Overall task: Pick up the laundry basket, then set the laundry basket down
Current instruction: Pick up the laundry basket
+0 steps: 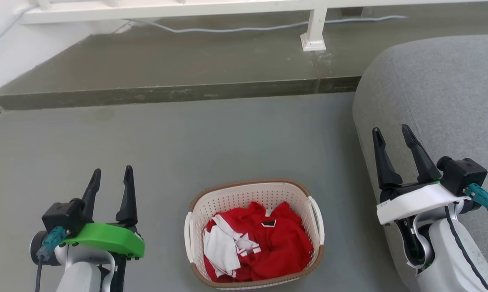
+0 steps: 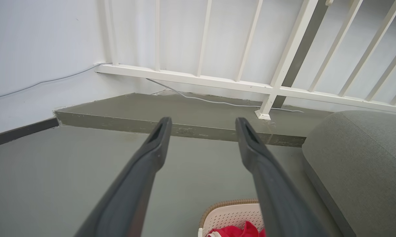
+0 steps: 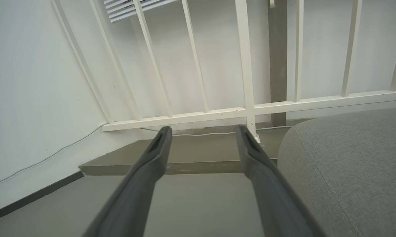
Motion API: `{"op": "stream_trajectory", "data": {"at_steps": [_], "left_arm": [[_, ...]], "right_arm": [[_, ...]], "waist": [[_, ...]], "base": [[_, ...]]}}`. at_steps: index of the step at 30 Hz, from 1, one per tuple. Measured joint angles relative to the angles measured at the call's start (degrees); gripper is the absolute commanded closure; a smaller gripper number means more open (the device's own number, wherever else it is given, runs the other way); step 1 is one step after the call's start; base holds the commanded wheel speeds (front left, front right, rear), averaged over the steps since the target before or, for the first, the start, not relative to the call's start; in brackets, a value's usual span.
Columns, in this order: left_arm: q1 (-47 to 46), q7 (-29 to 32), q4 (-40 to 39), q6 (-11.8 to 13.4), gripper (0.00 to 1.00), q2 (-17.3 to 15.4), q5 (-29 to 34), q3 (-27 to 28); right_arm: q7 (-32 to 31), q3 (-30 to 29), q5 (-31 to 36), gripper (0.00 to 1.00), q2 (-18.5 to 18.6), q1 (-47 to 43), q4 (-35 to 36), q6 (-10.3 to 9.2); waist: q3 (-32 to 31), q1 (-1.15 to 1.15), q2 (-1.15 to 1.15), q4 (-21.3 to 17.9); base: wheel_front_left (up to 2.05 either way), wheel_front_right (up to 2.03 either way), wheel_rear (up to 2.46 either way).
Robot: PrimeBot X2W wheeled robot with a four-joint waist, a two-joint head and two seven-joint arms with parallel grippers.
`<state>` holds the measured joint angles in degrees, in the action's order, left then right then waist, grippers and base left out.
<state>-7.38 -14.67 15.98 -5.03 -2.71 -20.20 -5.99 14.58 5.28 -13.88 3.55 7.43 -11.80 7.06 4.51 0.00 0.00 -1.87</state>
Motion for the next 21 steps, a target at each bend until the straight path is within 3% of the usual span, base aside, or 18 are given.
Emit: {"op": "stream_trajectory", "data": {"at_steps": [21], "left_arm": [[-3.2, 0.0, 1.3, -0.7, 0.0, 0.2, -0.6, -3.7]], "right_arm": [[0.0, -1.1, 0.0, 0.0, 0.0, 1.0, -1.2, 0.0]], "waist": [[10.4, 0.0, 0.0, -1.0]], "base": [[0.0, 0.0, 0.0]]}}
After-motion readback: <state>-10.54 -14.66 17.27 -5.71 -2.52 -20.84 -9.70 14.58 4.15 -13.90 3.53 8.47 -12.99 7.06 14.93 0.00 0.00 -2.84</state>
